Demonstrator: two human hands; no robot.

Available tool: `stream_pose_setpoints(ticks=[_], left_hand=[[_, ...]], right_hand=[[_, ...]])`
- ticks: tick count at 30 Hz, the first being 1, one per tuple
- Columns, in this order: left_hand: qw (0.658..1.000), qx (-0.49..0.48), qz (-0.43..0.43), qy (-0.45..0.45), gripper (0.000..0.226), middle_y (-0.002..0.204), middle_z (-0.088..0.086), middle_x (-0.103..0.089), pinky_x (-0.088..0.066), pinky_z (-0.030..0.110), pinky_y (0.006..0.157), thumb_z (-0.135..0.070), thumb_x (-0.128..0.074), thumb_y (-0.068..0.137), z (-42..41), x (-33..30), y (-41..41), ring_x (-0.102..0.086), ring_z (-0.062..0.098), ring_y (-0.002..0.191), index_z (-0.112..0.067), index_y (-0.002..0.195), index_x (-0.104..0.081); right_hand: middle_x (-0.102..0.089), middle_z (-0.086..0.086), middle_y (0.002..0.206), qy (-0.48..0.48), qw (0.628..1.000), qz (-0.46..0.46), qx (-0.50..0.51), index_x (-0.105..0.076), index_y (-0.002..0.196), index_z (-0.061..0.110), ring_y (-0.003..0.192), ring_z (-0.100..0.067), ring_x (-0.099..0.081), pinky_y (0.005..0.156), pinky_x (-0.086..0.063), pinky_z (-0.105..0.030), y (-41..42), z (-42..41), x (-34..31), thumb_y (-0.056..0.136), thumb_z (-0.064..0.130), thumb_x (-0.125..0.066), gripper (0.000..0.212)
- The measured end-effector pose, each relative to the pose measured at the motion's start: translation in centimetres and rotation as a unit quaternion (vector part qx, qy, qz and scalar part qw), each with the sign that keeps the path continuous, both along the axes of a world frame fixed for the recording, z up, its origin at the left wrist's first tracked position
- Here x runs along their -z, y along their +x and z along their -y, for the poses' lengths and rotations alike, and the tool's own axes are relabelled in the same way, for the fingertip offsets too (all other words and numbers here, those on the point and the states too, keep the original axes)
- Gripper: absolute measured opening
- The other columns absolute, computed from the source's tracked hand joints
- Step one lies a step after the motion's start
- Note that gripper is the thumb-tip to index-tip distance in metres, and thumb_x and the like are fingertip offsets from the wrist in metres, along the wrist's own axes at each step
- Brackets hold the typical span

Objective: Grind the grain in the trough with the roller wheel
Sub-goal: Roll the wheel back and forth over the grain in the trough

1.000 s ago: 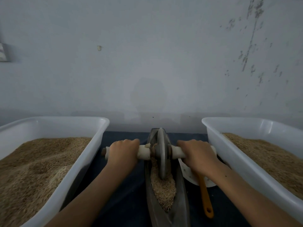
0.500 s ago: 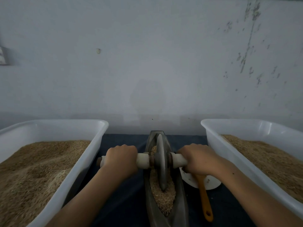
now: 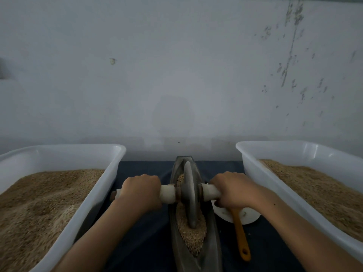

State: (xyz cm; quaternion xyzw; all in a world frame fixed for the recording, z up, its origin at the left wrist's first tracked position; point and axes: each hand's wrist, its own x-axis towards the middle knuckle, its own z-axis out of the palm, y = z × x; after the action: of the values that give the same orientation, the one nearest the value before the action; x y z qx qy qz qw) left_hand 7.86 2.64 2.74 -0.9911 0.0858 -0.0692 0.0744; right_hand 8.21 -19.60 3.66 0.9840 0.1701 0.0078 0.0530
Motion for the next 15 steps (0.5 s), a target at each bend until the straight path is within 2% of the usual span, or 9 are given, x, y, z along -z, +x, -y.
stream_pose_setpoints(ticks=[4,7,10,12,15], left_hand=[[1.0,0.002,-0.002,0.007,0.033,0.105,-0.002,-0.061,-0.04,0.026,0.075,-0.035,-0.062,0.085,0.0,0.1,0.0,-0.056,0.013,0.09,-0.02,0.114,-0.054],[0.999,-0.007,0.04,-0.008,0.027,0.105,-0.003,-0.061,-0.039,0.026,0.074,-0.032,-0.059,0.088,0.2,0.4,0.2,-0.057,0.013,0.091,-0.021,0.112,-0.054],[0.994,-0.008,0.106,-0.025,0.021,0.107,-0.003,-0.061,-0.037,0.026,0.074,-0.029,-0.054,0.091,0.4,0.7,0.2,-0.059,0.016,0.097,-0.023,0.11,-0.051],[0.991,-0.004,0.132,-0.026,0.02,0.108,-0.004,-0.061,-0.035,0.025,0.073,-0.03,-0.053,0.092,0.6,0.8,0.2,-0.059,0.015,0.098,-0.024,0.111,-0.049],[0.993,-0.002,0.113,-0.02,0.022,0.107,-0.004,-0.061,-0.038,0.026,0.074,-0.03,-0.054,0.091,0.5,0.9,0.4,-0.059,0.014,0.097,-0.024,0.112,-0.052]], right_hand=[[-0.065,0.0,0.101,0.006,0.999,-0.039,0.005,-0.061,0.113,0.024,0.085,-0.015,-0.06,0.063,-0.039,-0.025,0.1,0.2,-0.1,0.083,0.029,-0.067,0.031],[-0.065,0.001,0.098,0.006,0.999,0.046,0.0,-0.06,0.103,0.025,0.086,-0.017,-0.061,0.062,-0.036,-0.027,0.3,0.0,0.6,0.085,0.028,-0.062,0.018],[-0.064,0.002,0.095,0.034,0.99,0.136,-0.003,-0.049,0.092,0.027,0.086,-0.019,-0.06,0.064,-0.032,-0.029,0.5,-0.1,1.6,0.088,0.025,-0.055,0.007],[-0.063,0.002,0.095,0.051,0.985,0.165,-0.001,-0.049,0.097,0.026,0.087,-0.02,-0.06,0.065,-0.032,-0.029,0.6,-0.1,2.0,0.09,0.025,-0.053,0.009],[-0.063,0.002,0.095,0.049,0.986,0.157,-0.002,-0.047,0.095,0.028,0.087,-0.02,-0.06,0.065,-0.032,-0.03,0.7,-0.1,1.8,0.089,0.025,-0.054,0.01]])
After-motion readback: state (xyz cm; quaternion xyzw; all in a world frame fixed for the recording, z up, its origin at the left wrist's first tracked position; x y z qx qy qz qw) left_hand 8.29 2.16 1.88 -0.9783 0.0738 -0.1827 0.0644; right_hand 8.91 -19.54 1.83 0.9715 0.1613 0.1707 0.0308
